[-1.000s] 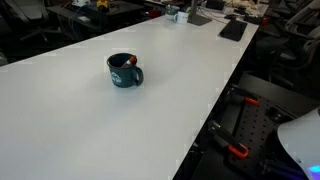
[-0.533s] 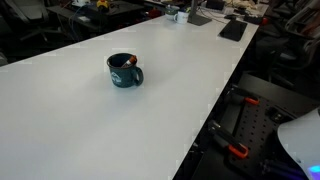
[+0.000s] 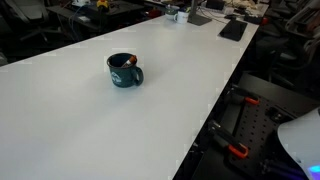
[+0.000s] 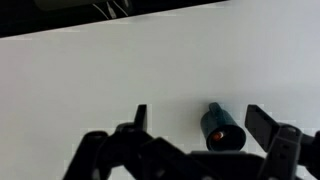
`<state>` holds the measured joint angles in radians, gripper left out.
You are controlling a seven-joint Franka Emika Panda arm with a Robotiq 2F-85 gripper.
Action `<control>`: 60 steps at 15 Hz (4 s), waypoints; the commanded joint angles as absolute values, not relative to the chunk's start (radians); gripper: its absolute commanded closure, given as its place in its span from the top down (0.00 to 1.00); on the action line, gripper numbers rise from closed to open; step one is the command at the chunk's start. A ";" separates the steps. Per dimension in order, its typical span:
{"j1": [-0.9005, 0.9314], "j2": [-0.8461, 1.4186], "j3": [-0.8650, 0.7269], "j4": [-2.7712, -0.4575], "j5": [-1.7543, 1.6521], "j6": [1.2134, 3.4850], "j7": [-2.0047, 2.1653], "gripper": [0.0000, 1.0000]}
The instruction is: Put the red marker on the table.
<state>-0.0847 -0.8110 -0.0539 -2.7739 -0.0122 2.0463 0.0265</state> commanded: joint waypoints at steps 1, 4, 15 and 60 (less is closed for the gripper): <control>-0.095 -0.708 -0.114 -2.694 -0.090 2.084 -0.120 1.00; -0.074 -0.617 -0.156 -2.621 -0.137 2.139 -0.245 1.00; 0.014 -0.326 -0.135 -2.432 -0.117 2.210 -0.442 1.00; -0.048 0.445 0.080 -1.734 0.088 1.859 -0.748 1.00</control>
